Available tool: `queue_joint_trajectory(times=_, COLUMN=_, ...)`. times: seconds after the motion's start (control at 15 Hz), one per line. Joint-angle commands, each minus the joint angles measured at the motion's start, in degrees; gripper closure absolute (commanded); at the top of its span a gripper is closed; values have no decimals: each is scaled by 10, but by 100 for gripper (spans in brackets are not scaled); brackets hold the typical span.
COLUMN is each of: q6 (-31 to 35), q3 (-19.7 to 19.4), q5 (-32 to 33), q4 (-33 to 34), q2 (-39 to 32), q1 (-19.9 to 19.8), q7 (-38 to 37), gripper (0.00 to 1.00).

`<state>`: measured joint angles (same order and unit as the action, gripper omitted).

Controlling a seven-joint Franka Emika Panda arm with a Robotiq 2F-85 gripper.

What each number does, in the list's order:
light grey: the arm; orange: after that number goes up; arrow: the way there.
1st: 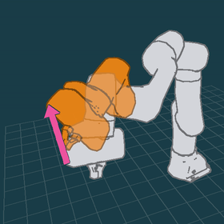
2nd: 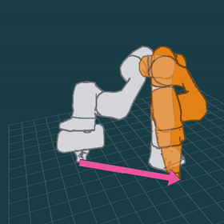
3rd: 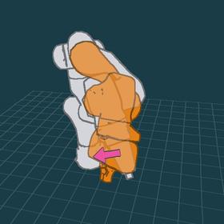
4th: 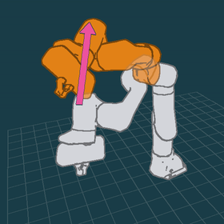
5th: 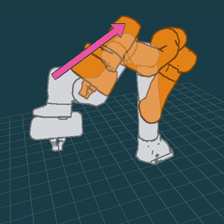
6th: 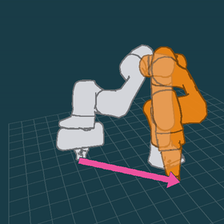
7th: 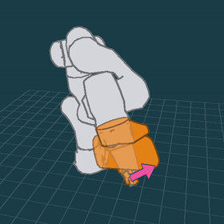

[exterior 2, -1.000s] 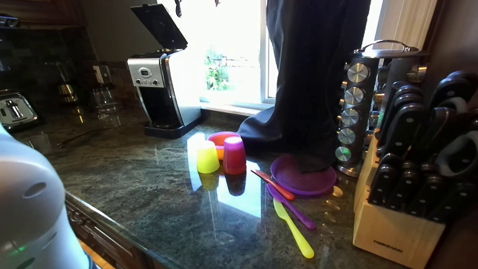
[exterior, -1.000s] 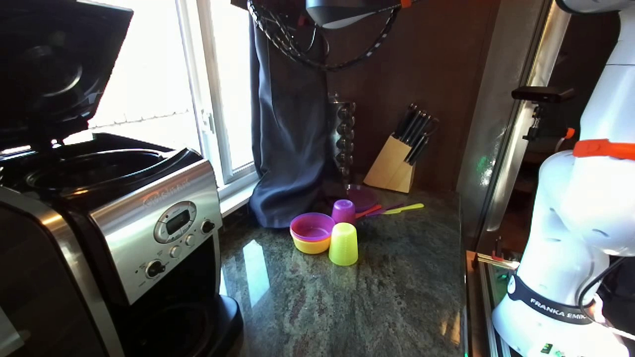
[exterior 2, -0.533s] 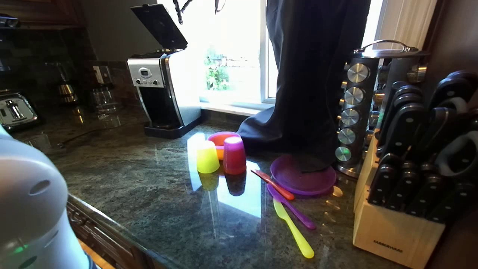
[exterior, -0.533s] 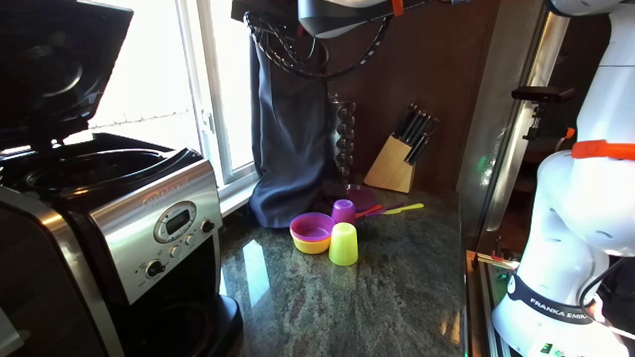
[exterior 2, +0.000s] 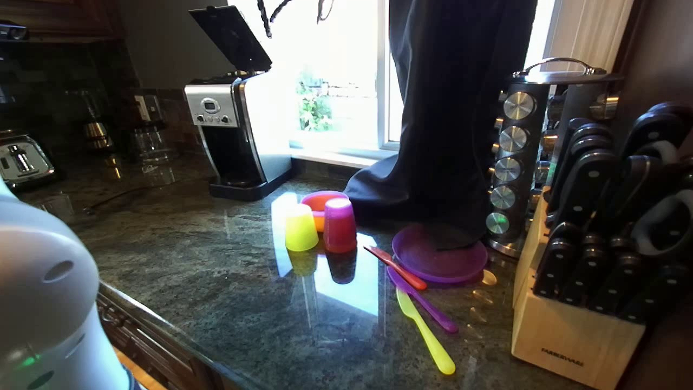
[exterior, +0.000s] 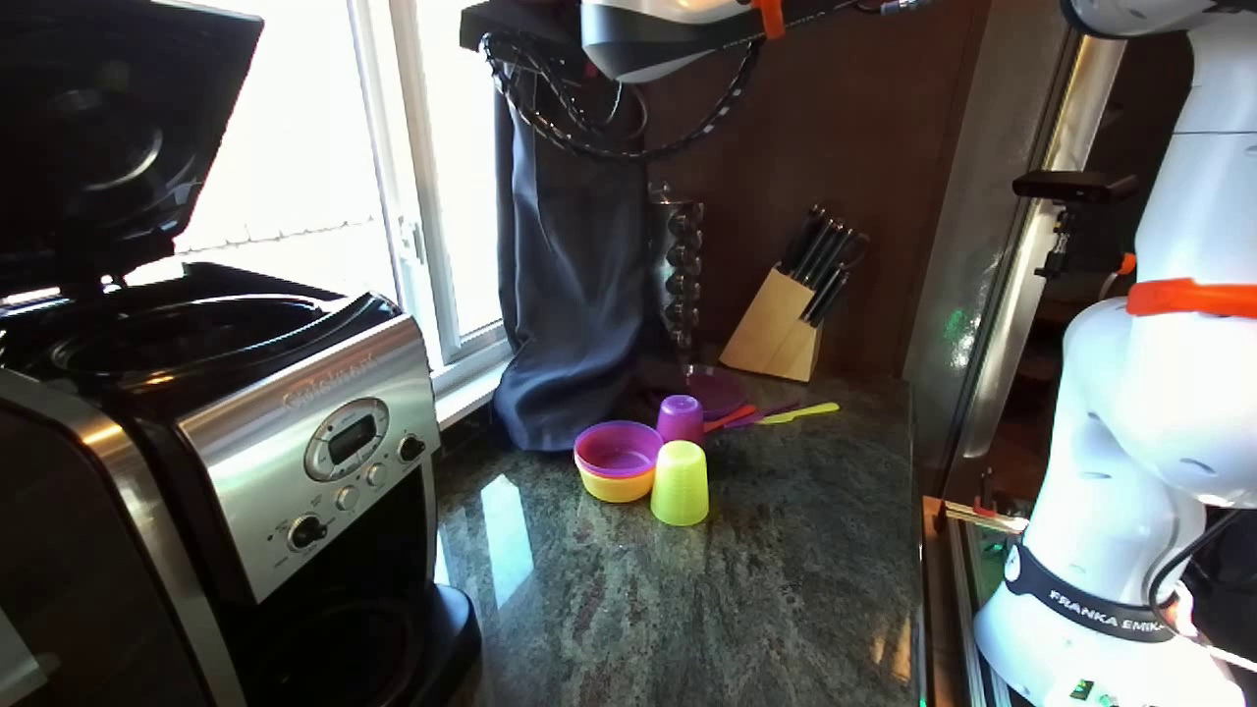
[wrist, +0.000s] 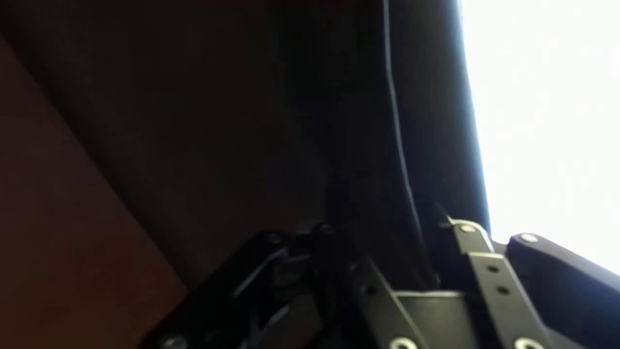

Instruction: Draw the curtain to the left.

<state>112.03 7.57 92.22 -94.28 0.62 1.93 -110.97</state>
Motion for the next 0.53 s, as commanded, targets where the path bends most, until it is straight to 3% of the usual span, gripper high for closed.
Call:
queue_joint_trajectory(times=0.0, q6=-4, q3=-7, q5=-2, q4=7, q2=12, q1=15, q7=-1, gripper=90)
queue_joint_trajectory(times=0.13, q6=7, q3=-6, q5=-14, q4=5, q2=28, q1=18, q7=8, gripper=100)
queue_joint_trajectory(times=0.33, q6=44, q3=-6, q5=-35, q4=-5, q2=48, q1=25, q7=28, gripper=100)
queue_joint_trajectory(times=0.47, q6=103, q3=-8, q5=-71, q4=-15, q2=63, q1=31, q7=49, gripper=100)
